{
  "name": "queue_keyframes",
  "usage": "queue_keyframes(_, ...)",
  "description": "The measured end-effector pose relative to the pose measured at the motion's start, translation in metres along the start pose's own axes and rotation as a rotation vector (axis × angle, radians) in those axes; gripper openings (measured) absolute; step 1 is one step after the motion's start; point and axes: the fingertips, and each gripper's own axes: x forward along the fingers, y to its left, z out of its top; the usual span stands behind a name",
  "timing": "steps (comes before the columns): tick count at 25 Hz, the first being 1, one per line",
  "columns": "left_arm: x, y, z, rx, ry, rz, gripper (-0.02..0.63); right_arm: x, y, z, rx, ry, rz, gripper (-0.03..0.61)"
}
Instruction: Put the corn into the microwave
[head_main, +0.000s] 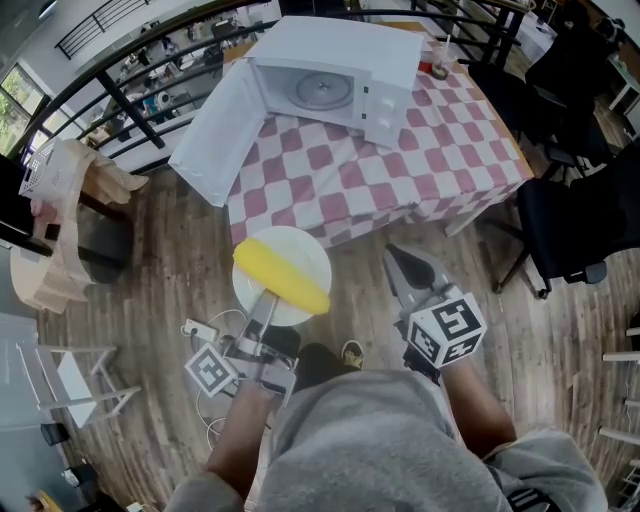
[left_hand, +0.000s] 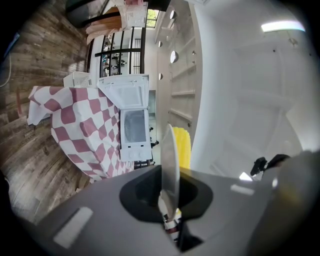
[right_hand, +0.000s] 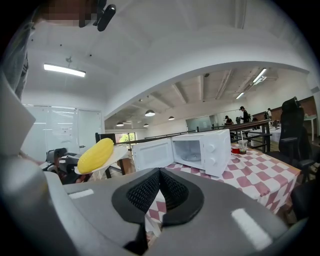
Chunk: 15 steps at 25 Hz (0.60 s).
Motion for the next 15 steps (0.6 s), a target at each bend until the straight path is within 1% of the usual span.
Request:
queue_keyframes(9,0.01,0.006,-0.002,0.001,0.024,0.004,0.015,0.005,-0.008,0.002,-0.001,-0.007,-0.008,-0.003)
queue_keyframes(15,0.029,0.014,0.011,-0.009,0.04,-0.007,0.015,0.023,-0.019,0.006,-0.008,-0.006,-0.027,-0.003)
